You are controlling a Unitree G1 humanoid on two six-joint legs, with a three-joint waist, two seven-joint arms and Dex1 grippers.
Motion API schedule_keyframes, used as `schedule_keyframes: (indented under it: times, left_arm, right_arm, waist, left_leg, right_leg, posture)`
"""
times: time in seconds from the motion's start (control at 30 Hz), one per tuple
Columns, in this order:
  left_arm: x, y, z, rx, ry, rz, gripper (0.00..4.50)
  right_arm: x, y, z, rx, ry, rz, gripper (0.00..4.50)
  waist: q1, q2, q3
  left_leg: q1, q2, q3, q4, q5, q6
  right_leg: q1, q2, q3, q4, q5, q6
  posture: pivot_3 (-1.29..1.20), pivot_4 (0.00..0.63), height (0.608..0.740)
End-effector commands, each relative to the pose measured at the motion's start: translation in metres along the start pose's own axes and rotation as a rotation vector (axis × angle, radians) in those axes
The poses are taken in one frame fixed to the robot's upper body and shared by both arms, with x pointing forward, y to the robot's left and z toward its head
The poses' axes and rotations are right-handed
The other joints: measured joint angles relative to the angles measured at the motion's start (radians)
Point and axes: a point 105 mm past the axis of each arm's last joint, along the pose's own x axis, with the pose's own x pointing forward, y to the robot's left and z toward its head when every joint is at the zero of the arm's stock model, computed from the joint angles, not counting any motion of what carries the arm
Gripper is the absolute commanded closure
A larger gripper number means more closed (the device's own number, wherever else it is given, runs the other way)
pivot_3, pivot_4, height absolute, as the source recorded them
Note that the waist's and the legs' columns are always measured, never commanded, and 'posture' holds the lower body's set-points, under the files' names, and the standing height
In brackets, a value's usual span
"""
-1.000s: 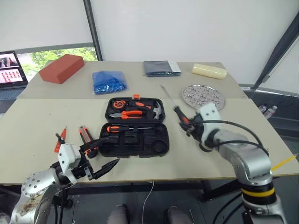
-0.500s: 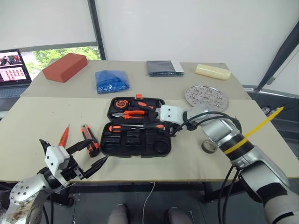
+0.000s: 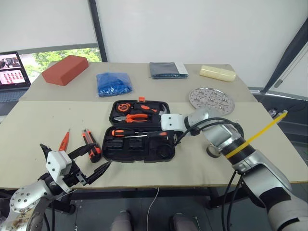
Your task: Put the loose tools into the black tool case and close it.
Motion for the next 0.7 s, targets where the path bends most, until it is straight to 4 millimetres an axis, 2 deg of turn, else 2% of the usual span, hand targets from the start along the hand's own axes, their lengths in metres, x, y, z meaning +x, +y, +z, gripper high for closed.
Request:
schedule_keyframes:
  times: [0.03, 0.2, 0.4, 0.47, 0.57, 0.63, 0.7]
  left_arm:
    - [0.001, 0.001, 0.009, 0.041, -0.021, 0.001, 0.00]
    - [0.003, 0.005, 0.010, 0.048, -0.024, -0.001, 0.00]
    - [0.003, 0.005, 0.010, 0.051, -0.023, 0.001, 0.00]
    - [0.003, 0.005, 0.009, 0.051, -0.023, 0.002, 0.00]
    - [0.003, 0.005, 0.010, 0.053, -0.024, 0.003, 0.00]
    - [0.003, 0.006, 0.010, 0.055, -0.025, 0.004, 0.00]
    - [0.003, 0.006, 0.010, 0.055, -0.025, 0.006, 0.00]
  right_arm:
    - [-0.003, -0.002, 0.001, -0.027, 0.011, -0.015, 3.43]
    - [0.001, -0.005, -0.009, 0.010, 0.061, -0.036, 3.43]
    - [-0.003, -0.007, -0.013, 0.039, 0.072, -0.038, 3.43]
    - [-0.005, -0.007, -0.014, 0.044, 0.073, -0.035, 2.42]
    - [-0.008, -0.006, -0.007, 0.036, 0.016, -0.013, 1.61]
    - [-0.013, -0.011, 0.002, 0.026, -0.054, -0.016, 0.87]
    - [-0.021, -0.018, 0.009, 0.024, -0.115, -0.028, 0.87]
  waist:
    - [0.000, 0.000, 0.000]
    - [0.001, 0.000, 0.000]
    - [0.001, 0.000, 0.000]
    - [0.001, 0.000, 0.000]
    - [0.003, 0.000, 0.000]
    - [0.002, 0.000, 0.000]
    - [0.000, 0.000, 0.000]
  left_leg:
    - [0.000, 0.000, 0.000, 0.000, 0.000, 0.000]
    - [0.000, 0.000, 0.000, 0.000, 0.000, -0.001]
    - [0.000, 0.000, 0.000, 0.001, 0.000, -0.001]
    - [0.000, 0.000, 0.000, 0.001, 0.000, -0.001]
    - [0.000, 0.000, 0.000, 0.000, 0.000, -0.001]
    - [0.000, 0.000, 0.000, 0.000, 0.000, -0.001]
    - [0.000, 0.000, 0.000, 0.000, 0.000, -0.001]
  right_leg:
    - [0.000, 0.000, 0.000, 0.000, 0.000, 0.000]
    - [0.000, 0.000, 0.000, 0.000, 0.000, -0.001]
    - [0.000, 0.000, 0.000, 0.000, 0.000, -0.001]
    - [0.000, 0.000, 0.000, 0.000, 0.000, -0.001]
    - [0.001, 0.000, 0.000, 0.000, 0.000, -0.001]
    - [0.001, 0.000, 0.000, 0.000, 0.000, 0.000]
    - [0.001, 0.000, 0.000, 0.000, 0.000, 0.000]
  posture:
    - [0.00, 0.150, 0.740]
    - [0.00, 0.150, 0.740]
    - [0.00, 0.150, 0.740]
    - [0.00, 0.150, 0.740]
    - [0.00, 0.150, 0.740]
    - [0.00, 0.150, 0.740]
    - [0.00, 0.150, 0.740]
